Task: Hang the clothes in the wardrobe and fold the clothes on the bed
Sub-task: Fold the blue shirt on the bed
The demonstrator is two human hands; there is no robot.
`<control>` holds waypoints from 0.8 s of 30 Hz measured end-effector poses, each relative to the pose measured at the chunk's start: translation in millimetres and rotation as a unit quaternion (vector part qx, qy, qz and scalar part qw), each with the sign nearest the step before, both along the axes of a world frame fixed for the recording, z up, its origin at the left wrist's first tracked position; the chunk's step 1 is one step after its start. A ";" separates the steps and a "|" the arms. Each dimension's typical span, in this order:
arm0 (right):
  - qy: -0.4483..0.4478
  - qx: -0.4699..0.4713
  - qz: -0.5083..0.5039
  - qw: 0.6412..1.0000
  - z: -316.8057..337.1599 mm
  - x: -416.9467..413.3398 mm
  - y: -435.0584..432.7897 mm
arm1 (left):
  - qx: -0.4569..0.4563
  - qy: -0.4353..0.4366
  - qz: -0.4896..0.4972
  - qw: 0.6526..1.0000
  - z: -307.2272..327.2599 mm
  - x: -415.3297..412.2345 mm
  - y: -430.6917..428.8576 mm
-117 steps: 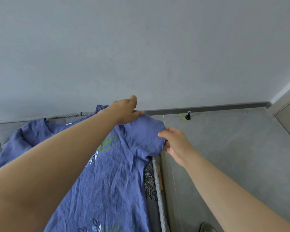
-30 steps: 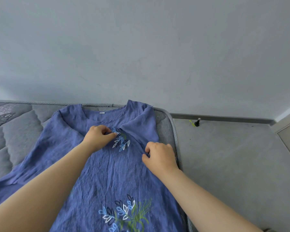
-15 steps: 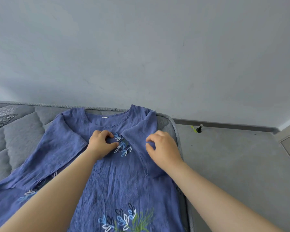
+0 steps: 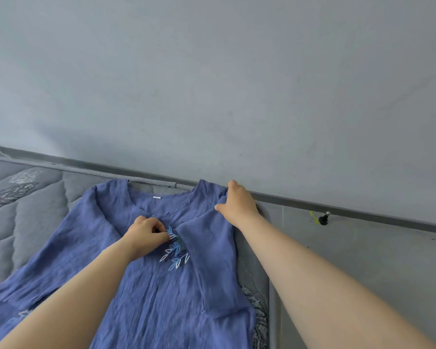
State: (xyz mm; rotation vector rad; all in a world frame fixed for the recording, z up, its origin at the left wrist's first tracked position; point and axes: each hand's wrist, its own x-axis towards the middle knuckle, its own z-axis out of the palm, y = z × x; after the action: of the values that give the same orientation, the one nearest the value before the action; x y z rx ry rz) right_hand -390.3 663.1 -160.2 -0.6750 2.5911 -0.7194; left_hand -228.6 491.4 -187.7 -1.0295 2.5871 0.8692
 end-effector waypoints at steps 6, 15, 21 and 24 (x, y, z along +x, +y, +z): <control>0.068 -0.043 0.001 0.997 -34.2 12.0 7.4 | 0.066 0.061 0.025 0.996 15.3 5.8 -11.2; 0.128 0.022 0.040 0.991 -27.7 25.5 1.6 | -0.228 0.183 -0.049 0.955 24.6 24.1 -74.9; 0.170 0.089 0.061 0.980 -22.9 28.4 -9.0 | -0.185 -0.028 0.100 0.977 15.2 36.7 -121.0; 0.171 0.101 0.065 0.978 -24.5 31.2 -9.8 | -0.170 0.021 0.110 0.979 14.4 35.0 -127.5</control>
State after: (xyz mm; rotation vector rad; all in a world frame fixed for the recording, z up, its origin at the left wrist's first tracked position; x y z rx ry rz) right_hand -359.1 653.3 -184.7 -0.9633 2.8402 -0.3125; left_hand -193.6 363.9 -173.3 -1.4240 2.7572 0.5010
